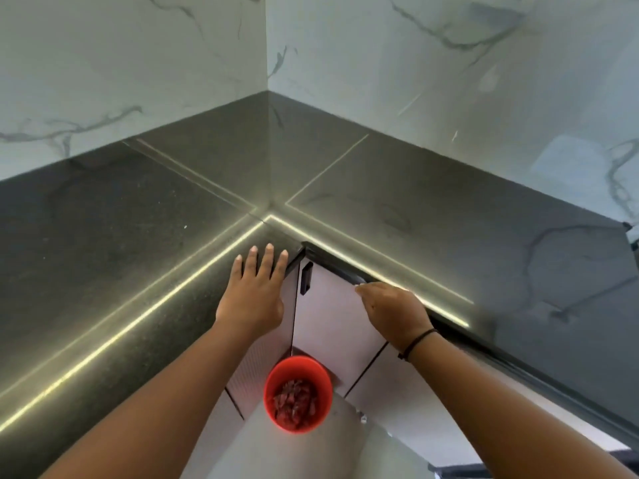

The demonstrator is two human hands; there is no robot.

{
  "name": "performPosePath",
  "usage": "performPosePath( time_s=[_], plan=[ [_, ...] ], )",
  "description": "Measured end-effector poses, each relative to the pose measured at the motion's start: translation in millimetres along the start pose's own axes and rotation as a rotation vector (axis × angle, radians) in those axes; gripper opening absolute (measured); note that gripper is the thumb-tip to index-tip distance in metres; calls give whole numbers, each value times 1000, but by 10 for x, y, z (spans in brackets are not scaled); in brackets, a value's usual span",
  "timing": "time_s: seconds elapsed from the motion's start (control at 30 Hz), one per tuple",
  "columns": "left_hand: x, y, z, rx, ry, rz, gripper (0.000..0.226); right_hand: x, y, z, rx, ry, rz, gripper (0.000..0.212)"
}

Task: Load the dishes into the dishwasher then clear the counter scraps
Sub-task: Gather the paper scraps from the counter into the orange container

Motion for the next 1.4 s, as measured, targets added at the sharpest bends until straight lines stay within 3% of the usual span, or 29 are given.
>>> performPosePath(
  time_s=[0.07,0.1,0.2,0.27,0.43,0.53,0.6,0.7,0.77,0.83,0.9,1.0,1.07,1.23,1.4],
  plan=[
    [28,-11,-41,0,11,12,84,-229,189,235,145,-67,-2,25],
    [26,-1,-44,2,13,14,83,-355,360,339,206,-22,74,26],
    [16,30,-39,-3,18,-9,82,-744,975,470,330,387,328,25],
    [16,57,-51,13,24,-34,82,-954,1388,480,401,609,410,28],
    [50,101,-93,48,22,-90,80,-1274,2043,439,399,800,550,49],
    [53,118,-124,69,14,-92,80,-1497,2092,258,362,877,521,46],
    [52,112,-136,85,18,-109,81,-1735,2036,122,322,908,587,44],
    [6,163,-252,89,52,-263,77,-2250,1898,-85,199,809,836,42],
    [-108,400,-492,-52,70,-388,72,-2640,1906,-243,130,719,1054,38],
    [-372,707,-742,-221,105,-287,71,-2918,1873,-324,89,691,1174,35],
    [-783,1232,-998,-255,146,-43,73,-3191,1901,-417,65,695,1243,34],
    [-1629,2333,-1254,-231,8,423,79,-3724,2257,-585,39,663,1348,34],
    [-2166,2936,-1409,-187,-79,587,79,-4018,2559,-670,42,620,1396,35],
    [-2961,4040,-1695,-161,-140,696,75,-4430,3522,-905,37,624,1357,46],
    [-3078,4746,-1836,-293,-124,560,68,-4695,4499,-1141,46,778,1248,56]
  ],
)
Point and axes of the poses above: each hand's wrist, its own x-axis towards the middle knuckle, its own y-axis out of the palm, z = x × y, the point moved 3 cm from there along x, towards the middle knuckle, and after that the axes turned 15 degrees about -z, right-handed, at the moved point
